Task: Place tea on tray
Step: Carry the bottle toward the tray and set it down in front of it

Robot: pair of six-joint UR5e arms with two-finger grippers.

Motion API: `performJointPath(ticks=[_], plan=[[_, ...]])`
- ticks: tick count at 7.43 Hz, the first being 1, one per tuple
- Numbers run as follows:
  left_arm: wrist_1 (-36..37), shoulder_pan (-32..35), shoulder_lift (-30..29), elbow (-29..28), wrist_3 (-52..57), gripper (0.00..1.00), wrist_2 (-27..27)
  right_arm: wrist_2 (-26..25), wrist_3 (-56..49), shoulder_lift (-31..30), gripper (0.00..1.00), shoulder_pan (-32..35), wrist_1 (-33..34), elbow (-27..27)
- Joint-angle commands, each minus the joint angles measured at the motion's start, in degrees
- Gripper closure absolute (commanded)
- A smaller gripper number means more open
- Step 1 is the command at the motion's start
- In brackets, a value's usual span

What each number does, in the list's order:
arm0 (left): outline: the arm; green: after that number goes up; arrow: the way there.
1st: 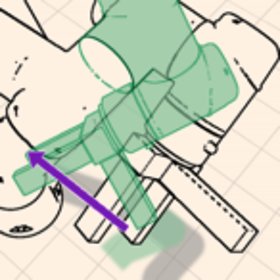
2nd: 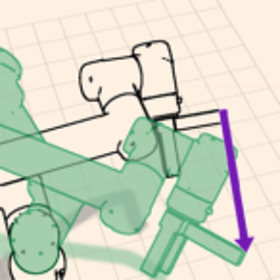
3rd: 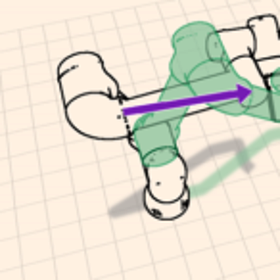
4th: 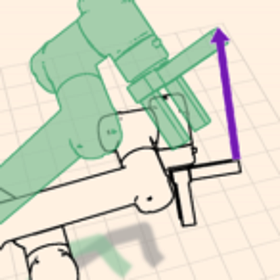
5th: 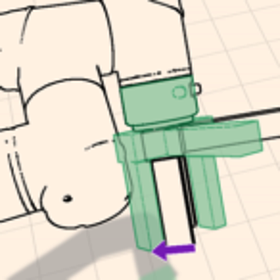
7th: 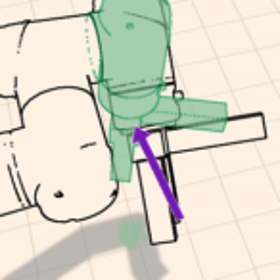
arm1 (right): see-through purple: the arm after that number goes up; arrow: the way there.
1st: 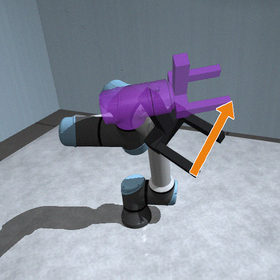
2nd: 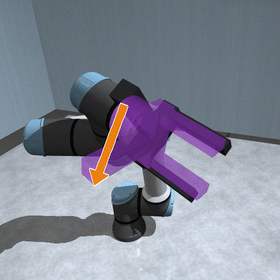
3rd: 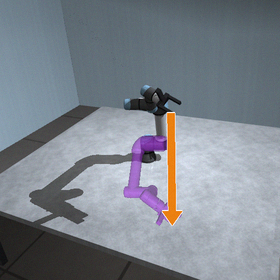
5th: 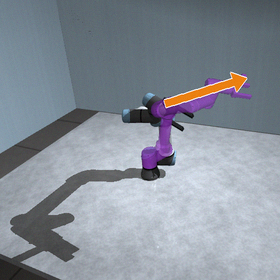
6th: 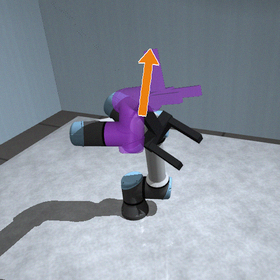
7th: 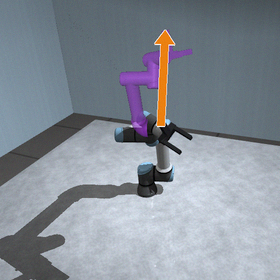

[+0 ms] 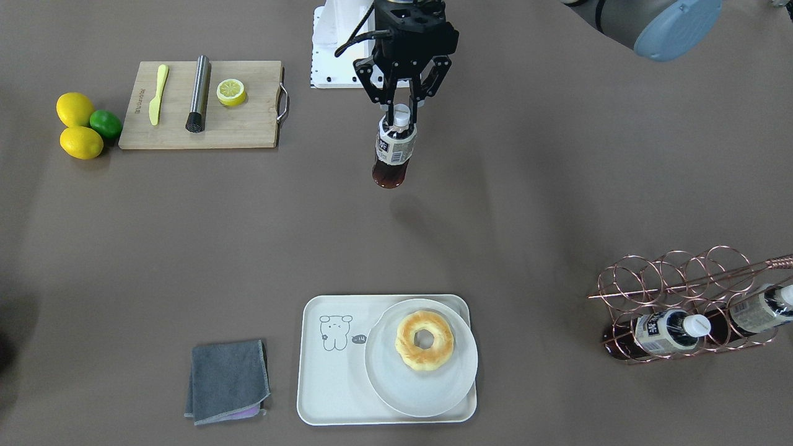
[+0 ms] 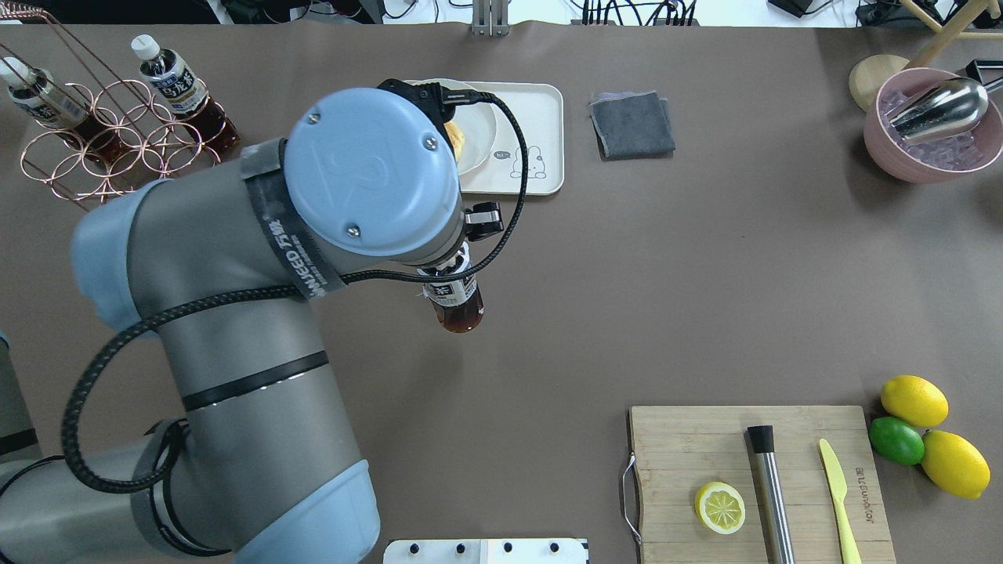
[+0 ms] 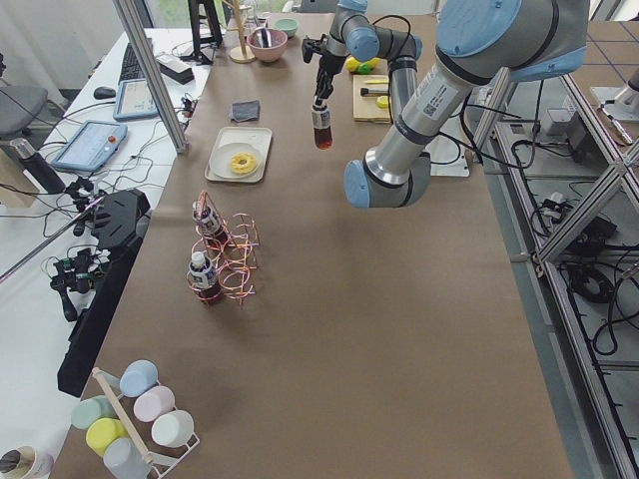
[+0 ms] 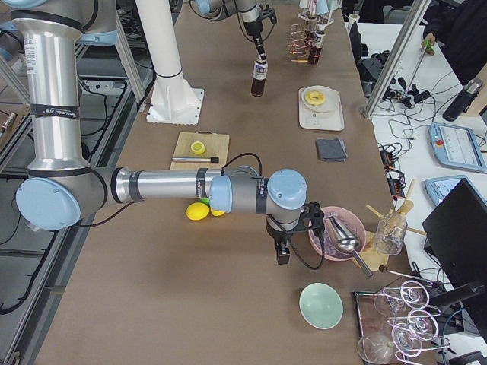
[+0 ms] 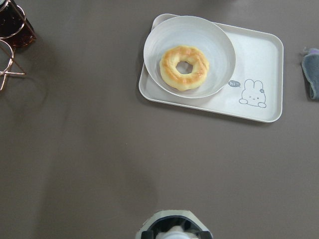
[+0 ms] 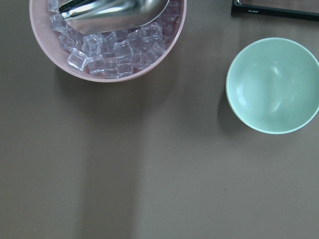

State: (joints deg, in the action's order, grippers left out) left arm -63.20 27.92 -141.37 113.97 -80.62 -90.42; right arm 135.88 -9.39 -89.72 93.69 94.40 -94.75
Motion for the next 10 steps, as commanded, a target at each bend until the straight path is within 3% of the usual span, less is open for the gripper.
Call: performJointPath(ticks=[1,4,10], plan=[[-1.6,-3.1,-2.0,-3.9,-1.3,1.00,3.9,0.0,0.1,0.1,0.00,0.3,0.0,0.3],[-5.9,-3.1,-1.7,-7.6,-1.2,1.00,3.9,0.0,0.2,0.1,0.00,0.2,0.0,0.4],[-6.1,-4.3,-0.8,-8.3,-1.2,1.00,5.7,0.0,0.1,0.2,0.00,0.3,0.0,0.5]])
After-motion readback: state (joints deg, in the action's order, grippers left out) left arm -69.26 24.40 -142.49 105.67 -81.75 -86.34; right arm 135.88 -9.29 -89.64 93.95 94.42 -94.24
